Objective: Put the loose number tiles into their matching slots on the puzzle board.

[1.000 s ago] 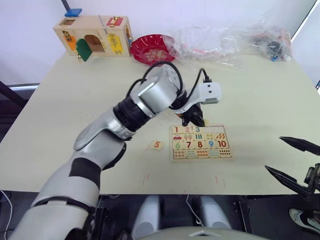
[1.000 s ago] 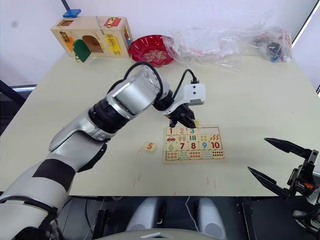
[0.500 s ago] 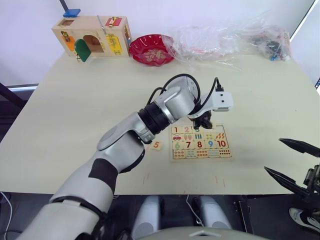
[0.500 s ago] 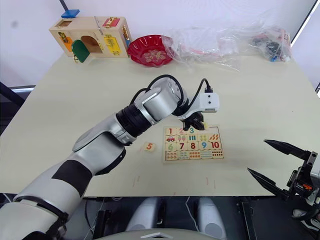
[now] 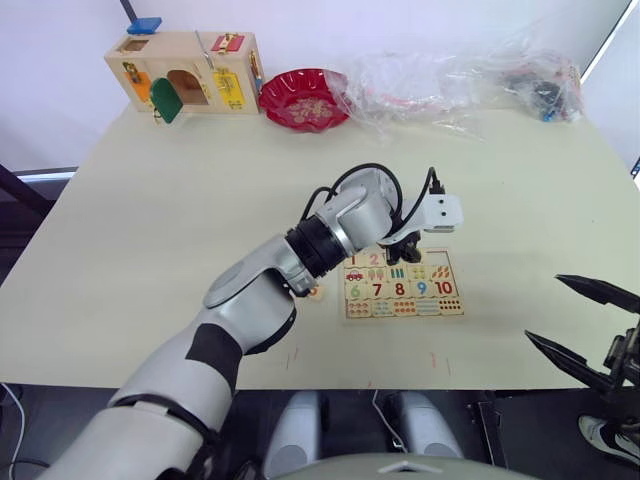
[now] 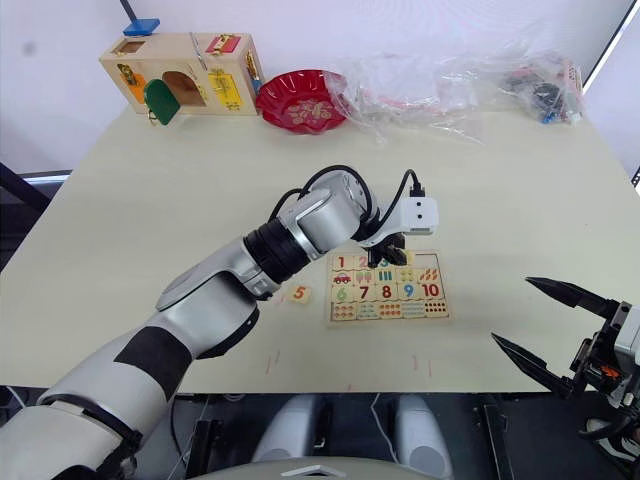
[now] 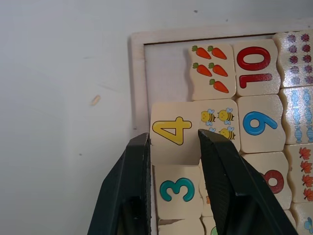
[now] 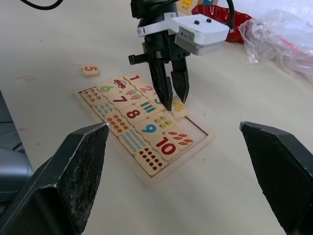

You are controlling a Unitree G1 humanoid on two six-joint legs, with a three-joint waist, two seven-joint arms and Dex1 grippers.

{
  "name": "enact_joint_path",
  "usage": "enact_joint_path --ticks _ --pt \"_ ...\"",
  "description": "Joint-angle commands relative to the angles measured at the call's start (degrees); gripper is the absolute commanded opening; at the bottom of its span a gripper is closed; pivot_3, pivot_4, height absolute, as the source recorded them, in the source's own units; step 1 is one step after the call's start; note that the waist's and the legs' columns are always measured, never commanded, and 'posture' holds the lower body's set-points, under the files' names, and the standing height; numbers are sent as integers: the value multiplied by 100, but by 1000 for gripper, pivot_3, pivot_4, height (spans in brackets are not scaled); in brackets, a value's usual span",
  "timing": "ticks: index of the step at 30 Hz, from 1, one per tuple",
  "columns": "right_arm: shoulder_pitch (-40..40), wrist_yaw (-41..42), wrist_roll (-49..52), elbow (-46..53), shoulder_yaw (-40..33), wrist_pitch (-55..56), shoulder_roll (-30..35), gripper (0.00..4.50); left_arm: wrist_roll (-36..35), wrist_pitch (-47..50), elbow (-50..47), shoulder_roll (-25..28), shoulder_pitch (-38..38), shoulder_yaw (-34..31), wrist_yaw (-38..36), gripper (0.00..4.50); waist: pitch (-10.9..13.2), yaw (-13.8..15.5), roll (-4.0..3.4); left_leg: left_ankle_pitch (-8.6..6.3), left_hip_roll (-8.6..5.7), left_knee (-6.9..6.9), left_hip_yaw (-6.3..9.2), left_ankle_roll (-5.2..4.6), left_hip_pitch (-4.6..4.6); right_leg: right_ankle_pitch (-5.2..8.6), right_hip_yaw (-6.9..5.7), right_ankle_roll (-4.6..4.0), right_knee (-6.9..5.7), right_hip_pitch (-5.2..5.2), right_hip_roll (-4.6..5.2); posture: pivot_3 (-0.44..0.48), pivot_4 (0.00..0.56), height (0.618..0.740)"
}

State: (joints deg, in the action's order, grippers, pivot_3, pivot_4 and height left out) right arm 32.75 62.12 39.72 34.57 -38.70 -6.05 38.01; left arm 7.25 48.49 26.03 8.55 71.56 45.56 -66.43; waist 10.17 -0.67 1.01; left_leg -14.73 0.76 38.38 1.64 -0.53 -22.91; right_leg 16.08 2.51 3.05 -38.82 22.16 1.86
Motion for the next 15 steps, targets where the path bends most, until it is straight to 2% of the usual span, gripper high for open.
enact_joint_path --ticks 1,15 --pt "79 -3 62 140 -89 58 -34 4500 124 -8 -172 -28 -1 9 7 945 0 0 0 0 0 0 0 0 0 0 0 0 0 0 1 0 150 740" --pt "248 -40 98 208 -162 77 -91 4500 266 -3 -114 -162 -88 -69 146 945 0 1 0 0 -4 0 2 0 -1 0 0 1 0 0 4 0 150 740"
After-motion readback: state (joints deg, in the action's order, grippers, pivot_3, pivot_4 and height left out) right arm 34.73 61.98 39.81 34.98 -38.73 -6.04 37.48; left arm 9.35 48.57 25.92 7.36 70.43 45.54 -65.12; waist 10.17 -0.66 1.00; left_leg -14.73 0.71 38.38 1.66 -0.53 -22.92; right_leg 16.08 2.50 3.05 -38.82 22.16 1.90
